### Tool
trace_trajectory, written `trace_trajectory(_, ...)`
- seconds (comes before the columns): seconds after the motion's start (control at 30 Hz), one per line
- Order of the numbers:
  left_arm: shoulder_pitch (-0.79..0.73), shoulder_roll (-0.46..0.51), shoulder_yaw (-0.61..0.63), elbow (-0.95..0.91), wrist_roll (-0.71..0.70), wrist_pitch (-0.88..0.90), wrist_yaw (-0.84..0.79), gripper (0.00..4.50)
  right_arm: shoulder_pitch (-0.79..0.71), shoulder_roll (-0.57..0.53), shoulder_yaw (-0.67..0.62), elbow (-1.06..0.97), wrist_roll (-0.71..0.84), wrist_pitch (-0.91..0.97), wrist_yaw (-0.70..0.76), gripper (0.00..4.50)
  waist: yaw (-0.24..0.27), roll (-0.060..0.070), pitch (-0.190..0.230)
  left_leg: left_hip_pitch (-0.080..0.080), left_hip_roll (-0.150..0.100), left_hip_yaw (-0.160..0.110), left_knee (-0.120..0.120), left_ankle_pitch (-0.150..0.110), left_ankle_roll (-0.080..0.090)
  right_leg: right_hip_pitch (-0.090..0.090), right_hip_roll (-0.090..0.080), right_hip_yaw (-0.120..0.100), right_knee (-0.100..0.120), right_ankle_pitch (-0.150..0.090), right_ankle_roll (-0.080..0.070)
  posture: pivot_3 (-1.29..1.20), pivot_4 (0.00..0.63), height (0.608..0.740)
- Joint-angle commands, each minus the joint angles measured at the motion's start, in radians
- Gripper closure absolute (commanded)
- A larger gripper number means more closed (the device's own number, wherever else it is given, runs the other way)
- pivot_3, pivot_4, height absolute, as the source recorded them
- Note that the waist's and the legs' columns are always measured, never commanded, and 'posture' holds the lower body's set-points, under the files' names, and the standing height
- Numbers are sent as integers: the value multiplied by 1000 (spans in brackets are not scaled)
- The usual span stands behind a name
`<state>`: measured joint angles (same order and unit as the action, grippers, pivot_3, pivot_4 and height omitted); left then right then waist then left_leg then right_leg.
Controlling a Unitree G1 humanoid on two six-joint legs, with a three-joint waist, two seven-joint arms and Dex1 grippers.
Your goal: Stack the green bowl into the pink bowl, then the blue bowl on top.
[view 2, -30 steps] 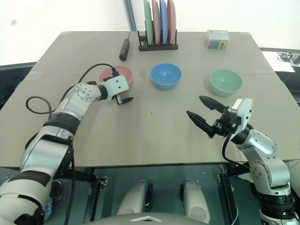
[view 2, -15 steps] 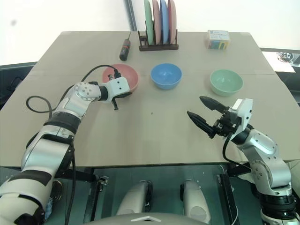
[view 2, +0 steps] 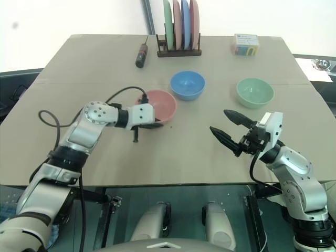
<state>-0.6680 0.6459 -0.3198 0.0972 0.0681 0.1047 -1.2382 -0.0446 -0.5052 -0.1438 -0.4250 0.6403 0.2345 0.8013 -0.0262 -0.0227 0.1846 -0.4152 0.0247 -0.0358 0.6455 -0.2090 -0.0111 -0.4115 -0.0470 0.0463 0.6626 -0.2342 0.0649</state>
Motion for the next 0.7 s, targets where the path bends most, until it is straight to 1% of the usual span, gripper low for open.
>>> trace_trajectory(0.03,9,1,-15,-140,-37,20,-36,4483,5,-9,-22,-52,12,-10,-3,903,0,0,0,0,0,0,0,0,0,0,0,0,0,0,0,0,150,740)
trace_trajectory(0.13,34,-30,-16,-172,-71,-67,-28,4483,7,-9,-22,-54,11,-9,-7,903,-1,0,0,1,0,0,0,0,0,0,0,0,0,0,0,0,150,740)
trace_trajectory(0.17,43,-31,-23,-186,-80,-69,-37,4483,7,-8,-21,-53,9,-10,-7,903,-1,0,0,0,0,0,0,0,0,0,0,0,0,0,1,0,150,740)
trace_trajectory(0.2,50,-30,-28,-196,-86,-69,-47,4483,7,-8,-19,-52,7,-11,-7,903,-2,0,0,0,0,0,0,0,0,0,0,0,0,0,1,0,150,740)
trace_trajectory(0.23,56,-15,-33,-217,-124,-7,-91,4483,7,-7,-18,-53,6,-12,-8,903,-2,0,0,0,0,0,0,0,0,0,0,0,0,0,0,0,150,740)
trace_trajectory(0.27,61,-3,-34,-231,-148,10,-121,4483,6,-6,-16,-53,5,-11,-9,903,-3,0,0,0,0,0,0,0,0,0,0,0,0,0,0,0,150,740)
trace_trajectory(0.33,64,11,-30,-244,-158,34,-132,3721,6,-7,-16,-55,6,-10,-10,903,-5,0,0,0,0,0,0,0,0,0,0,0,0,0,0,0,150,740)
trace_trajectory(0.37,64,17,-27,-243,-158,31,-133,3497,5,-7,-17,-55,6,-10,-10,903,-5,0,0,0,0,0,0,0,0,0,0,0,0,-1,1,0,150,740)
trace_trajectory(0.47,60,24,-23,-233,-154,34,-118,2074,4,-9,-17,-51,5,-10,-7,903,-5,0,0,0,0,0,0,0,0,0,0,0,0,-2,3,0,150,740)
trace_trajectory(0.5,60,24,-21,-228,-151,31,-110,1731,2,-9,-17,-50,4,-10,-7,903,-5,0,0,0,0,0,0,0,0,0,0,0,0,-2,3,0,150,740)
trace_trajectory(0.53,62,23,-18,-228,-151,33,-101,1188,1,-9,-16,-48,3,-10,-6,903,-4,0,0,0,0,0,1,0,0,0,0,0,0,-2,3,0,150,740)
trace_trajectory(0.57,65,23,-10,-230,-159,44,-94,768,-3,-9,-13,-44,1,-11,-4,903,-4,0,0,0,0,0,1,0,0,0,0,0,0,-2,3,0,150,740)
trace_trajectory(0.6,69,24,-2,-232,-167,50,-87,253,-7,-9,-10,-39,-1,-11,-3,903,-5,0,0,0,0,0,1,0,0,0,0,0,0,-2,3,0,150,740)
trace_trajectory(0.63,73,24,8,-236,-174,58,-76,78,-9,-10,-10,-35,-2,-11,0,903,-5,0,0,0,0,0,1,0,0,0,0,0,0,-2,3,0,150,740)
trace_trajectory(0.7,85,26,40,-247,-199,90,-52,78,-15,-16,-10,-23,-7,-12,9,903,-7,0,0,0,0,0,1,0,0,0,0,0,0,-2,3,0,150,740)
